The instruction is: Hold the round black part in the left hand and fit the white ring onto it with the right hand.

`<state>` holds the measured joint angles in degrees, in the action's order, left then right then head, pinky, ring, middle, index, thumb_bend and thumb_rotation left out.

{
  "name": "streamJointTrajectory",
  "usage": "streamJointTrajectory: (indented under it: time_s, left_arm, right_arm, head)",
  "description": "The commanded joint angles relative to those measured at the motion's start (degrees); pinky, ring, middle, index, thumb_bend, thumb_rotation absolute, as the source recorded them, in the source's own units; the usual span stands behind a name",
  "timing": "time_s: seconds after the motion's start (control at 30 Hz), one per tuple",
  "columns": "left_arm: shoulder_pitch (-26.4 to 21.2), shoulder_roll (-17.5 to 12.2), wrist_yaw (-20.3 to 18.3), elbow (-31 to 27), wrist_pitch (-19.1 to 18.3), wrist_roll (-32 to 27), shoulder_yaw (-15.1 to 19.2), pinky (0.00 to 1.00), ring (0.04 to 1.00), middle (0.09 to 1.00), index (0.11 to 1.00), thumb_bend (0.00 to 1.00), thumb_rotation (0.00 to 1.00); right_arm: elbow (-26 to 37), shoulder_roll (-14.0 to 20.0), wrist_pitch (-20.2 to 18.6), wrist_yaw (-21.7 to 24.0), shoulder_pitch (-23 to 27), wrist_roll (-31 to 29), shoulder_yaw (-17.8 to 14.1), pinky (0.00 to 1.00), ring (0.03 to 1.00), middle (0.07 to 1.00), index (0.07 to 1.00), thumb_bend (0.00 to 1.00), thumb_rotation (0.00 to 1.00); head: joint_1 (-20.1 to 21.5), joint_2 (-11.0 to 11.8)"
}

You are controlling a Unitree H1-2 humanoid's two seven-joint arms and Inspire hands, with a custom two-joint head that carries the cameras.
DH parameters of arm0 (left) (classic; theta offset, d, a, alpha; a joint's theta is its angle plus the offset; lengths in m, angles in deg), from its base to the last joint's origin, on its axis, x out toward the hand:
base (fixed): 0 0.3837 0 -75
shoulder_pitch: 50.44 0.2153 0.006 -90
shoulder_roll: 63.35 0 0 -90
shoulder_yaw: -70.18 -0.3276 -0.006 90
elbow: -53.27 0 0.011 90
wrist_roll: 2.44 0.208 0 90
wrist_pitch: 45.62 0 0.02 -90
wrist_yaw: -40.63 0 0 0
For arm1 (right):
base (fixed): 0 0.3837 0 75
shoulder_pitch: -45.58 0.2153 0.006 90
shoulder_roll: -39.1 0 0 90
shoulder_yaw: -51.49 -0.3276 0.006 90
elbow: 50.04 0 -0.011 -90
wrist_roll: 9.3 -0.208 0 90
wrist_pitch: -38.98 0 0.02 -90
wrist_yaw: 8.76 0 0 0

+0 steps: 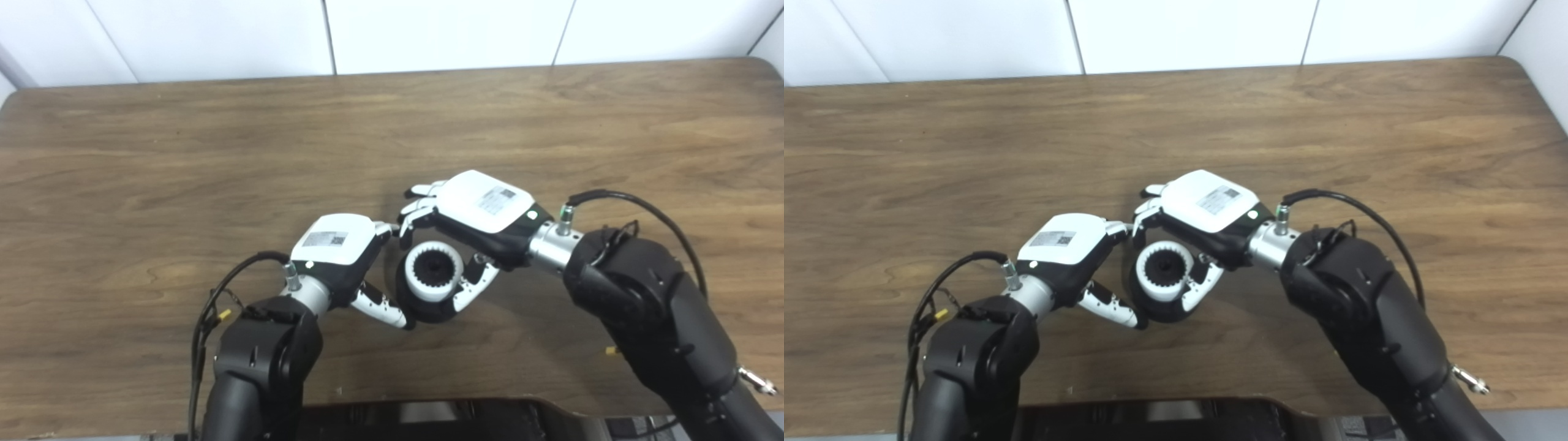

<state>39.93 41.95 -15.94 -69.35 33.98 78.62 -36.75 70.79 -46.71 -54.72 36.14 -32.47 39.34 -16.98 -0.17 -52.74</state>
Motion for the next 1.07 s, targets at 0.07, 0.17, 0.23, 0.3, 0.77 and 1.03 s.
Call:
streamJointTrajectory:
  time_s: [0.07, 0.17, 0.23, 0.3, 0.77, 1.03]
  left_arm:
    - [-0.8, 0.2, -2.3, -1.0, -1.4, 2.1, 3.2, 0.94, 0.924, 0.917, 0.878, 1.0, 0.37]
    - [-1.6, 0.1, -4.5, -2.6, -0.8, 1.3, 4.6, 0.92, 0.918, 0.916, 0.88, 1.0, 0.36]
    - [-2.6, -0.3, -6.9, -4.0, -0.8, 0.4, 5.9, 0.92, 0.921, 0.919, 0.887, 1.0, 0.39]
    - [-3.5, -0.2, -8.8, -5.6, -1.5, -0.9, 7.7, 0.91, 0.921, 0.915, 0.889, 1.0, 0.43]
    - [-7.5, -6.9, -9.8, -10.5, -12.0, -20.7, 20.0, 0.62, 0.8, 0.848, 0.849, 1.0, 0.38]
    - [-0.5, -0.7, 17.1, -5.0, -7.9, -45.5, 30.1, 0.79, 0.846, 0.861, 0.836, 0.62, 0.38]
  right_arm:
    - [2.2, -0.5, -3.5, 1.6, 3.6, -3.8, -2.4, 0.89, 0.933, 0.826, 0.696, 1.0, 0.25]
    - [3.5, -1.2, -8.4, 4.1, 5.2, -6.2, -3.7, 0.9, 0.941, 0.836, 0.704, 1.0, 0.27]
    - [4.3, -1.2, -10.8, 5.2, 6.2, -7.6, -4.4, 0.88, 0.931, 0.833, 0.703, 1.0, 0.28]
    - [4.8, -0.8, -13.1, 6.0, 7.1, -10.0, -5.3, 0.84, 0.923, 0.834, 0.703, 1.0, 0.29]
    - [5.7, 3.8, -23.2, 6.9, 8.7, -16.7, -10.0, 0.77, 0.886, 0.847, 0.729, 1.0, 0.33]
    - [4.3, 0.7, -23.2, -0.5, 0.2, -19.3, -18.8, 0.83, 0.896, 0.929, 0.866, 0.78, 0.46]
  head:
    - [-0.3, 0.3]
    - [-0.3, 0.5]
    - [-0.4, 0.8]
    - [-0.5, 0.9]
    - [-0.3, 2.3]
    - [0.0, 2.7]
